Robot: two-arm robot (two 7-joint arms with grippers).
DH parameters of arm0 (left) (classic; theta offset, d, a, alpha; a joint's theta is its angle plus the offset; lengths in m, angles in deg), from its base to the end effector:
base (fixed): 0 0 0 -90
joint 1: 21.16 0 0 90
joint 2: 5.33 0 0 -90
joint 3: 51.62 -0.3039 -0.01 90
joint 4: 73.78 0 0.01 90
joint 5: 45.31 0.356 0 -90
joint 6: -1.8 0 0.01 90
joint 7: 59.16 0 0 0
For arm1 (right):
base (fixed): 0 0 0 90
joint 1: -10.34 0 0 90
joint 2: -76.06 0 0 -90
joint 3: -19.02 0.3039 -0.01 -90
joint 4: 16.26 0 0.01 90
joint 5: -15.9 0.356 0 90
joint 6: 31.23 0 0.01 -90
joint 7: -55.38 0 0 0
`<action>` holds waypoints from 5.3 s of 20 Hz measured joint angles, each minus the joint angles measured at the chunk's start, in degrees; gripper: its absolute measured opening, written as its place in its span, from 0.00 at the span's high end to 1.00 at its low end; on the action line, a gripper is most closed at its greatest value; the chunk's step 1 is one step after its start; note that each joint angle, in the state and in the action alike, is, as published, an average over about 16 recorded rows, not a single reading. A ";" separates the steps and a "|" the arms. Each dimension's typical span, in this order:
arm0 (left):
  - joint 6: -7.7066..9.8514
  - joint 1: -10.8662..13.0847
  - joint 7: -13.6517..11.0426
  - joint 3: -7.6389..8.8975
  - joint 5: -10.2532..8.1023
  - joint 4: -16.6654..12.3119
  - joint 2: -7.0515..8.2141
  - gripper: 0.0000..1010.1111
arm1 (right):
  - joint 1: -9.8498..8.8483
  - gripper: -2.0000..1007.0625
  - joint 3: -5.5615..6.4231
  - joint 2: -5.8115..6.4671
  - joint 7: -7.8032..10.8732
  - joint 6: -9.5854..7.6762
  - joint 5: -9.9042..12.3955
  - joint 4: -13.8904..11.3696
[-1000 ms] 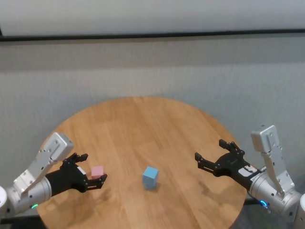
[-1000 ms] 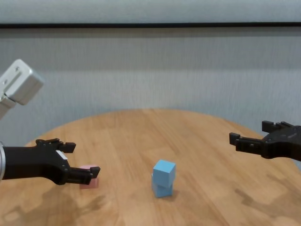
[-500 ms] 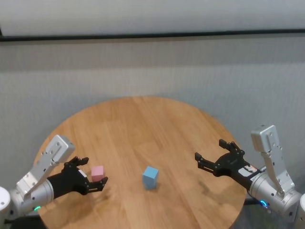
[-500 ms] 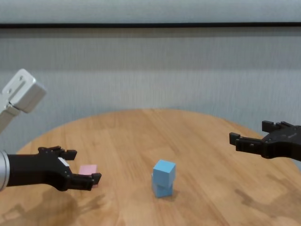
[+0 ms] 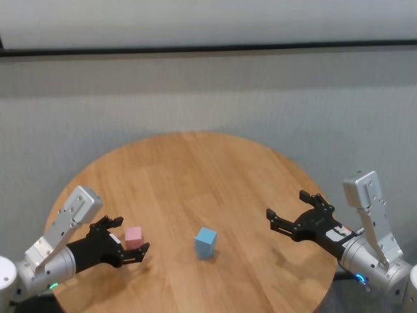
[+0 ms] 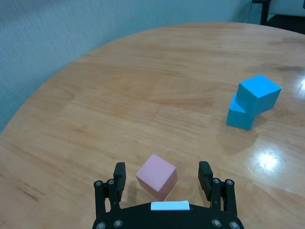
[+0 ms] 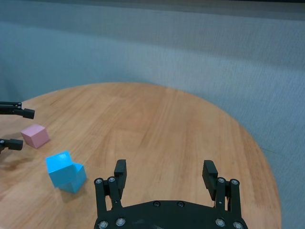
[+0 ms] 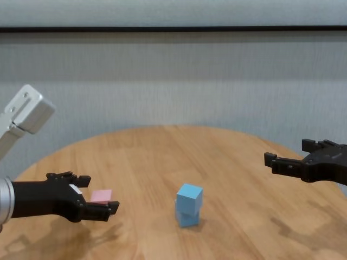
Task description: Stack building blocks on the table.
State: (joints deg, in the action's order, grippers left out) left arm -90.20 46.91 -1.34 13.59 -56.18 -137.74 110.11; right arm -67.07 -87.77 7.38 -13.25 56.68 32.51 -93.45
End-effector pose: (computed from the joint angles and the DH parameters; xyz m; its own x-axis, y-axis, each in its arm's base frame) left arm 0.4639 0.0767 -0.3389 0.7032 0.6817 0.2021 -0.7030 0.6239 0.3414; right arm 0.4292 -0.0455 -0.3206 0.5354 -0.8418 0.0683 0.8376 0.5189 -0.1706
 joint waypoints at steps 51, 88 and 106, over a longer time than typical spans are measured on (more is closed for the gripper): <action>-0.52 -2.53 -0.50 -0.19 -0.90 6.15 -3.05 0.01 | 0.00 0.00 0.00 0.00 0.00 0.00 0.00 0.00; 1.39 -2.71 -1.40 -1.65 1.04 -1.82 0.52 0.44 | 0.00 0.00 0.00 0.00 0.00 0.00 0.00 0.00; 4.27 -5.09 -5.03 -6.78 3.21 -14.30 3.68 0.44 | 0.00 0.00 0.00 0.00 0.00 0.00 0.00 0.00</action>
State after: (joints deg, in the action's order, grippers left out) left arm -85.93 41.81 -6.38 6.80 -52.97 -152.05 113.79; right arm -67.07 -87.77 7.38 -13.25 56.68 32.51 -93.45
